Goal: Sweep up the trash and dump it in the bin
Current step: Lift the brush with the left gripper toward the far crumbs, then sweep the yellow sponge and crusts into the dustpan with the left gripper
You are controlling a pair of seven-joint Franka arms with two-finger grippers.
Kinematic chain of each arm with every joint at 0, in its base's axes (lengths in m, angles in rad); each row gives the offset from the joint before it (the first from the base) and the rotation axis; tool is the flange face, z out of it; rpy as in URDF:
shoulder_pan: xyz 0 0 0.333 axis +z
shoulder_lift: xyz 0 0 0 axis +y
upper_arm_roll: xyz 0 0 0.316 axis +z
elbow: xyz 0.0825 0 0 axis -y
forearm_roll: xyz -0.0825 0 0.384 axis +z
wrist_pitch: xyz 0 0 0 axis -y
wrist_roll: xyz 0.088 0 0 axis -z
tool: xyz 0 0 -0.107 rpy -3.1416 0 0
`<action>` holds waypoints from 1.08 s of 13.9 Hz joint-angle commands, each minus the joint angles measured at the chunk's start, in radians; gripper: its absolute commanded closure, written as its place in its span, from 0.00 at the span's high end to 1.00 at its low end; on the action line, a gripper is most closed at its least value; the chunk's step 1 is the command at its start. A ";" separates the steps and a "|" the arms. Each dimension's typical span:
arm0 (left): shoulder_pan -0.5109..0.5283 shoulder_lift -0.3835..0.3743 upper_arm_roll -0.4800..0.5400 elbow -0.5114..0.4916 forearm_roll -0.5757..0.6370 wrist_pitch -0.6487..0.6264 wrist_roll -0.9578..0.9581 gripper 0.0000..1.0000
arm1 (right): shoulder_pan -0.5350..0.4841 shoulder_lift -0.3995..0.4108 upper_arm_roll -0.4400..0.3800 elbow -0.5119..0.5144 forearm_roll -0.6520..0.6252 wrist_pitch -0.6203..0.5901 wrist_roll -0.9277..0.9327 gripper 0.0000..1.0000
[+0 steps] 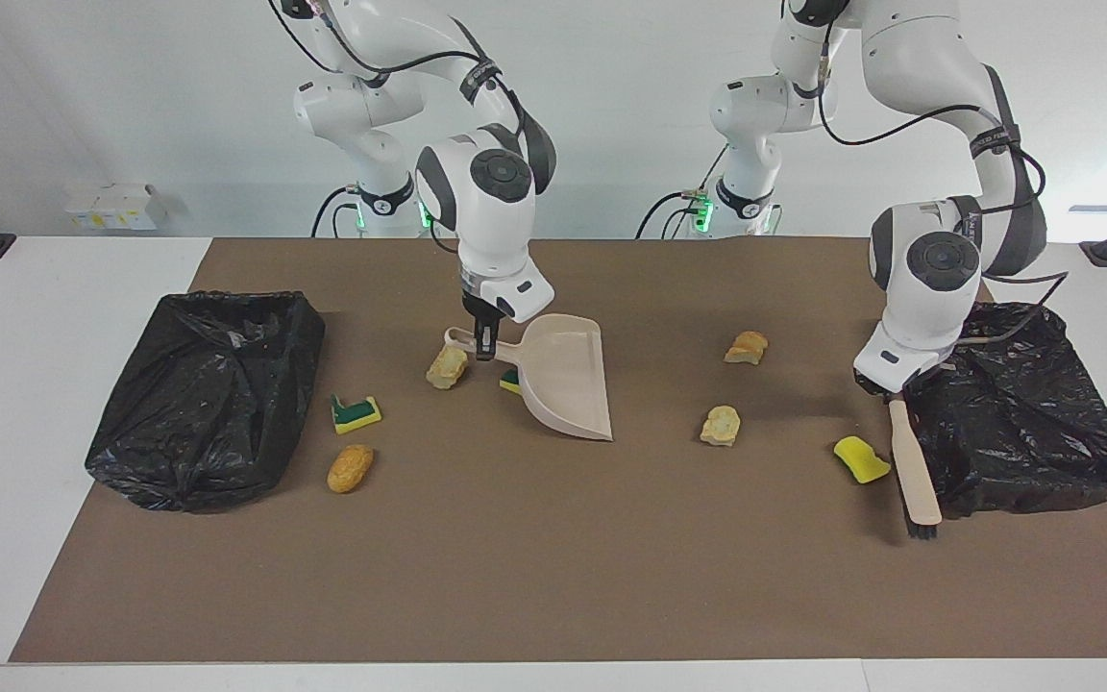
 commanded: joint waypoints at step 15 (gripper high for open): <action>-0.180 -0.069 -0.034 -0.156 -0.213 -0.049 0.094 0.00 | -0.015 0.001 0.006 -0.005 -0.021 0.015 0.020 0.00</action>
